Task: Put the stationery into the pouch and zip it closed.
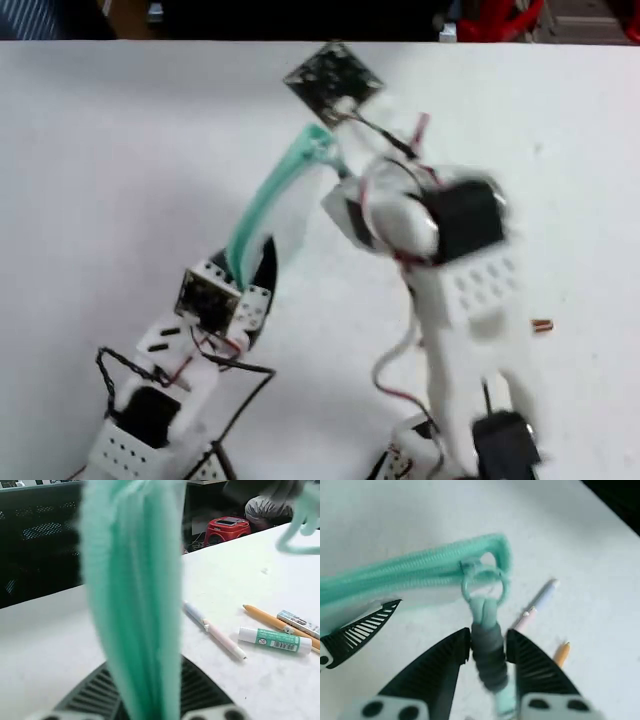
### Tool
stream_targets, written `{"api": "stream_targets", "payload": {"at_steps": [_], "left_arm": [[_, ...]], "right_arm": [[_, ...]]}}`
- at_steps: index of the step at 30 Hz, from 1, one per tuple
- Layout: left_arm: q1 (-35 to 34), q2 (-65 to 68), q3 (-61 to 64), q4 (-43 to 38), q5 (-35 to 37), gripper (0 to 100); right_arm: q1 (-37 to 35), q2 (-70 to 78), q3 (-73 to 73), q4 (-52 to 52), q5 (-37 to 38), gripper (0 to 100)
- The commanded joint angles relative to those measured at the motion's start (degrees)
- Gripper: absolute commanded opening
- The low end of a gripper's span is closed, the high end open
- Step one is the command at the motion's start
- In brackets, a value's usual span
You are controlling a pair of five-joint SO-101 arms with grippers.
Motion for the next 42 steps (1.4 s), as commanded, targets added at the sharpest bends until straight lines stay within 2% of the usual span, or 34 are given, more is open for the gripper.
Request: {"api": "stream_targets", "payload": {"at_steps": [1, 9, 15, 22, 31, 36, 40, 42], "left_arm": [[-0.84, -0.48, -0.88, -2.02, -0.62, 2], [-0.84, -0.48, -0.88, -1.93, -0.7, 2], [-0.84, -0.48, -0.88, -1.93, -0.7, 2], [-0.84, -0.48, -0.79, -1.93, -0.7, 2], [-0.84, -0.48, -0.79, -1.93, -0.79, 2], [-0.84, -0.48, -0.79, -1.93, -0.79, 2], [-0.84, -0.48, -0.79, -1.93, -0.79, 2], [-0.84, -0.48, -0.88, -1.93, -0.79, 2]], "right_arm": [[0.66, -5.32, -0.79, 0.04, -0.09, 26.4], [0.31, -4.0, -0.97, -1.36, -0.62, 23.6], [-6.11, -2.15, -0.88, -6.11, -2.2, 23.6], [-5.41, 4.44, -0.97, -7.87, -3.69, 23.7], [-4.97, 5.41, 0.62, -12.97, -3.34, 23.0], [-4.97, 5.41, 3.87, -14.55, -3.34, 11.7], [-4.18, 5.41, 5.54, -15.08, -3.34, 10.2], [-3.91, 5.41, 5.27, -15.08, -3.25, 6.0]]}}
